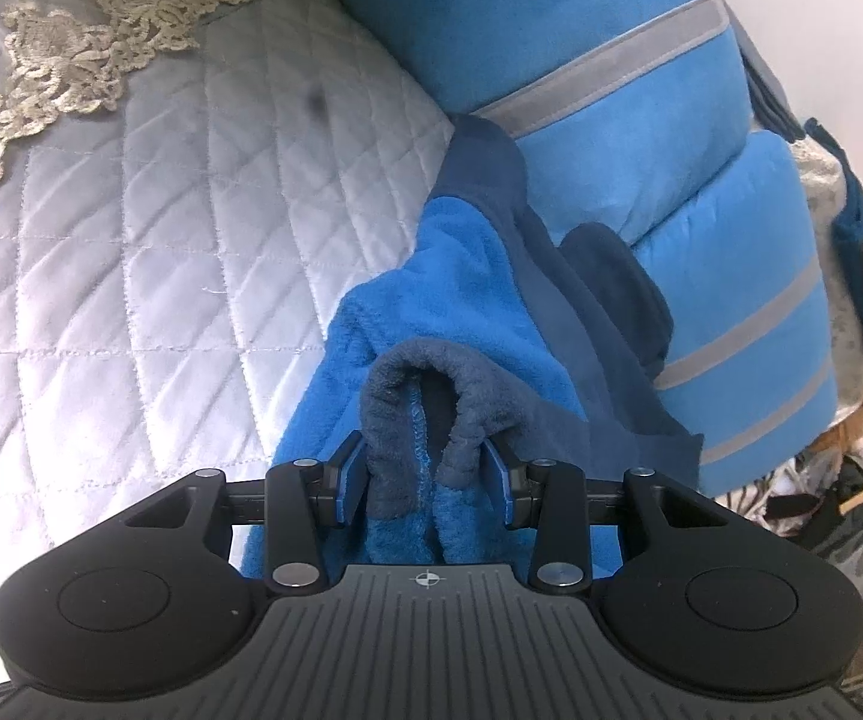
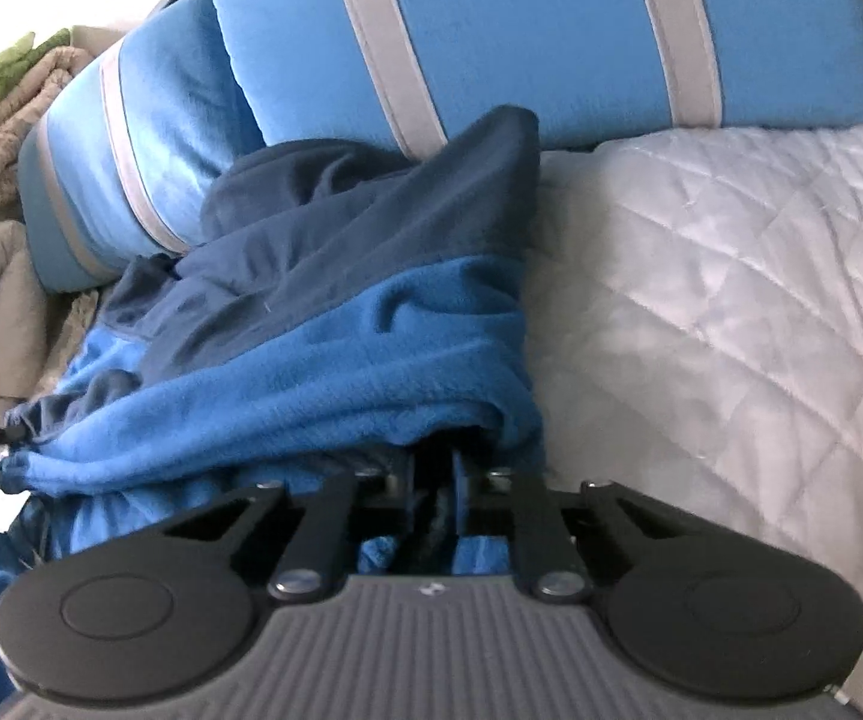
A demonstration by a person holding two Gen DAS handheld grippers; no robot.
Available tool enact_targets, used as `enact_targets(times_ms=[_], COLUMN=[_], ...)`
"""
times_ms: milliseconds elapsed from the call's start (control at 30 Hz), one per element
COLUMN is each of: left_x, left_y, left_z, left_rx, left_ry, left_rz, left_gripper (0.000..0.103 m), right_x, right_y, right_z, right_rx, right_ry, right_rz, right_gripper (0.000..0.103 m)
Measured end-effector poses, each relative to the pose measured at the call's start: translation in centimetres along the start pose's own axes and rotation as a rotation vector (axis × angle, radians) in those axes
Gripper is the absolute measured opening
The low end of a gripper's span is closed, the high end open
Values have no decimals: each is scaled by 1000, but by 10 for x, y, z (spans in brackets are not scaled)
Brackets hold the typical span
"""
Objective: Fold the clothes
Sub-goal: 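Lower the held navy sleeve onto the blue hoodie with the left tool, then open the left tool to release the navy cuff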
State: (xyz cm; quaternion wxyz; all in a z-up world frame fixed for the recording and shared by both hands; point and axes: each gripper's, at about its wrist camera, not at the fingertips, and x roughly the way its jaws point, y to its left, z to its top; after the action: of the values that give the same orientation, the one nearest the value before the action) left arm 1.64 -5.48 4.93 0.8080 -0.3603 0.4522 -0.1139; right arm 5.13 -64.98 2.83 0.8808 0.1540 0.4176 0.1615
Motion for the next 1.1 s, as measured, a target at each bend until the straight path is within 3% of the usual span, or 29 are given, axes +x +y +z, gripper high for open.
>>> enact_targets(times_ms=[333, 400, 467, 633, 833, 967, 1100], left_x=[1, -1, -3, -16, -45, -58, -64], left_y=[2, 1, -2, -9, -33, -60, -87], left_z=[-2, -1, -1, 1, 5, 3, -6], left_rx=[-1, 3, 19, 25, 64, 119, 196], left_ry=[5, 8, 5, -20, -82, -115, -129], left_rz=[41, 39, 45, 45, 28, 1, -28], left_gripper=[40, 40, 44, 48, 63, 69, 69], right_x=[-11, -17, -19, -22, -20, -2, -2], right_y=[-10, -11, -6, 6, 21, 32, 22], right_z=[-15, -17, -18, -19, -22, -30, -29], right_rx=[-20, -45, -90, -202, -348, -488, -445], right_ry=[9, 10, 8, 3, 11, 27, 5], right_rz=[-68, -62, -86, -145, -220, -348, -391], right_gripper=[1, 8, 38, 63, 72, 71, 70])
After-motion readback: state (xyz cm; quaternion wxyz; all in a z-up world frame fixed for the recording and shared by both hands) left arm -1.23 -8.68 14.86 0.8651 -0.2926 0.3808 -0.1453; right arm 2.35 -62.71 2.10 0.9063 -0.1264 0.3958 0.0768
